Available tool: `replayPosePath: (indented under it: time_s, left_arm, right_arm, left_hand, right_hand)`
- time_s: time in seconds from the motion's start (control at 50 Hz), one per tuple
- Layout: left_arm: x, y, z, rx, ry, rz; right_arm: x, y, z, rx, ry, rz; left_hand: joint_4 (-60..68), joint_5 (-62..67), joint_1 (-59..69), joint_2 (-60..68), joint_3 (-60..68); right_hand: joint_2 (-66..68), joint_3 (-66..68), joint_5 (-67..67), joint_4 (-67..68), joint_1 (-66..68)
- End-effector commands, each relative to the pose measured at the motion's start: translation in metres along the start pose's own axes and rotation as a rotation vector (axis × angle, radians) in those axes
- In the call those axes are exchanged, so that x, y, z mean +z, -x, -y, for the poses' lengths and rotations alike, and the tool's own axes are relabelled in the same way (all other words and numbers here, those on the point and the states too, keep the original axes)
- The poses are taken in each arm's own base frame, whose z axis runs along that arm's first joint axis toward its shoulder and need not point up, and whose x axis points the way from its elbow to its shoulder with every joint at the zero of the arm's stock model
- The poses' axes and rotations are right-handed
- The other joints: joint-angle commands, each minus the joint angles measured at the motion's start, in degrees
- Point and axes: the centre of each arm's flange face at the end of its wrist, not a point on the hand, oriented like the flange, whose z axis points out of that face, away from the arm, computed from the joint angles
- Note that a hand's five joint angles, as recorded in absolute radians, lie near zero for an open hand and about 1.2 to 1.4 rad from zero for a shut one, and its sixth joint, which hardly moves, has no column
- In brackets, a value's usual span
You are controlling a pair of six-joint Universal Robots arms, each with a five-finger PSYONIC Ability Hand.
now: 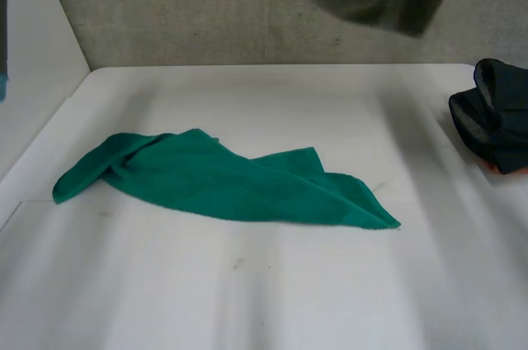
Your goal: Fold the laundry.
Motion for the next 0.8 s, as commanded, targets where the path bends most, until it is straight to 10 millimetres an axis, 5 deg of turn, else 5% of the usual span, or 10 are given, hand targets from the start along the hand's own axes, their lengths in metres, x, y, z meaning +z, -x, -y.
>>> replayPosePath:
  time_s: [0.02,0.22,0.38,0.5,0.56,0.62,0.8]
  left_arm:
    - [-0.056,-0.019,-0.058,-0.061,0.287,-0.072]
    - [-0.167,-0.076,-0.143,-0.104,0.644,-0.265]
    - [-0.219,-0.107,-0.176,-0.112,0.799,-0.360]
    - [-0.214,-0.108,-0.160,-0.119,0.758,-0.362]
    - [-0.199,-0.094,-0.144,-0.109,0.706,-0.328]
    - [-0.185,-0.074,-0.138,-0.074,0.683,-0.282]
    - [-0.149,-0.005,-0.165,0.067,0.732,-0.168]
  right_arm:
    - [-0.040,0.030,-0.036,0.031,0.218,0.143]
    - [-0.129,0.085,-0.097,0.040,0.563,0.382]
    - [-0.178,0.105,-0.142,-0.005,0.751,0.487]
    - [-0.183,0.101,-0.149,0.012,0.788,0.467]
    - [-0.183,0.098,-0.151,0.041,0.799,0.449]
    - [-0.183,0.096,-0.152,0.055,0.802,0.435]
    - [-0.188,0.092,-0.158,0.062,0.816,0.421]
  left_hand:
    - [11.1,13.2,14.5,11.4,11.6]
    - [11.1,13.2,14.5,11.4,11.6]
    - [11.1,13.2,14.5,11.4,11.6]
    - [3.6,5.7,7.0,3.9,4.1]
    - [-39.5,-37.4,-36.1,-39.3,-39.0]
    - [-58.9,-56.8,-55.5,-58.6,-58.4]
    - [-58.9,-56.8,-55.5,-58.6,-58.4]
  right_hand:
    - [12.5,12.0,11.1,11.4,16.7]
    - [12.5,12.0,11.1,11.4,16.7]
    - [12.5,12.0,11.1,11.4,16.7]
    - [12.5,12.0,11.1,11.4,16.7]
    - [12.5,12.0,11.1,11.4,16.7]
    - [12.5,12.0,11.1,11.4,16.7]
    - [12.5,12.0,11.1,11.4,16.7]
